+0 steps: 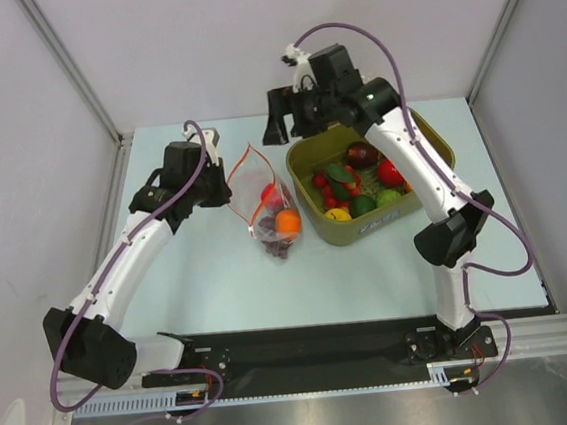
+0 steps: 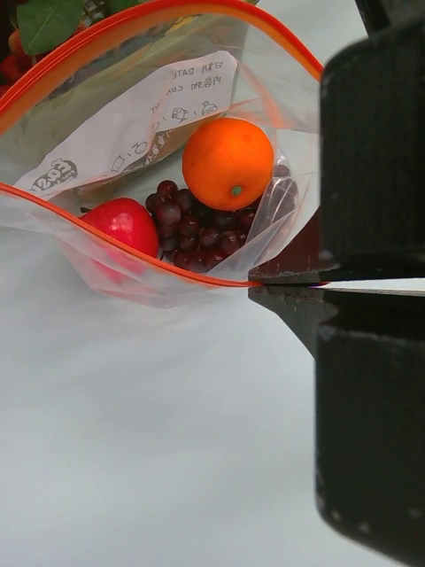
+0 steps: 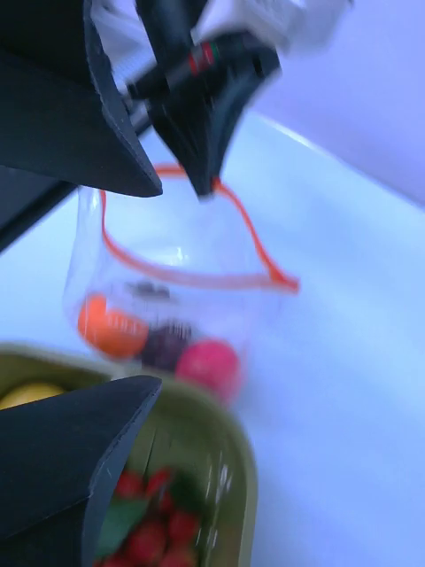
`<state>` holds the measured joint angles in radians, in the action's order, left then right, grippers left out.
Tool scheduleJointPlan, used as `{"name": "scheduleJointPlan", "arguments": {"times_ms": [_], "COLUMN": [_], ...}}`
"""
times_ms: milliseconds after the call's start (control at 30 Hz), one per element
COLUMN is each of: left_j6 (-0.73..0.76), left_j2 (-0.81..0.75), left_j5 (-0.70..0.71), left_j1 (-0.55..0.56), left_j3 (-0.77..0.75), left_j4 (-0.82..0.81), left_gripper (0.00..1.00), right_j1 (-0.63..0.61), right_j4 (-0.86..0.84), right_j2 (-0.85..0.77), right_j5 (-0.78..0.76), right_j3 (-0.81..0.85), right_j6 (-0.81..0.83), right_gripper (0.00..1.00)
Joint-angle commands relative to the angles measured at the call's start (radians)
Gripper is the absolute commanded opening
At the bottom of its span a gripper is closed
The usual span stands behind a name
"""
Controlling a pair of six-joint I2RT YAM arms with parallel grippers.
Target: Open the zip-top bag and remove the fake food
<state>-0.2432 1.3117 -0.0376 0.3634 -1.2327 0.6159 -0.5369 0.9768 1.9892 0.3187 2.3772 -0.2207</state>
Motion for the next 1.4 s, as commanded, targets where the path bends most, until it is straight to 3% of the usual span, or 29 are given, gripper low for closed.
{"name": "scheduleJointPlan", "arguments": {"times_ms": [0,333,800,1100,1367], "left_j6": [0.001,-0.018,-0.041,-0.051,-0.056], "left_j2": [-0.045,-0.071,-0.127,-0.123,-0.101], "left_j5": [0.002,-0.008,0.005,0.004,0.007], "left_j1": [-0.007,-0.006,-0.006,-0.006,0.011], "left_j3": [-0.027,0.002,0.045,0.047,0.041], "left_j4": [-0.01,-0.012,-0.004,-0.021,-0.028], "left_gripper": [0.0,0.0,0.0,0.0,0.0], "right_j1": [-0.061,-0.199,-0.209,-0.232,-0.244], "right_j4": [-0.062,-0.096,-0.033,0.028,-0.012], "right_j2": [0.033,0.08,0.086,0.105,0.095], "right_j5": [0.137,0.264,0.014,-0.109,0.043], "right_j3": [0.037,-0.033,-0.222,-0.246,-0.248], "right_j6": [-0.071,-0.069,-0.034,0.061,0.107], "right_gripper": [0.87,0.86,0.83,0.82,0.79]}}
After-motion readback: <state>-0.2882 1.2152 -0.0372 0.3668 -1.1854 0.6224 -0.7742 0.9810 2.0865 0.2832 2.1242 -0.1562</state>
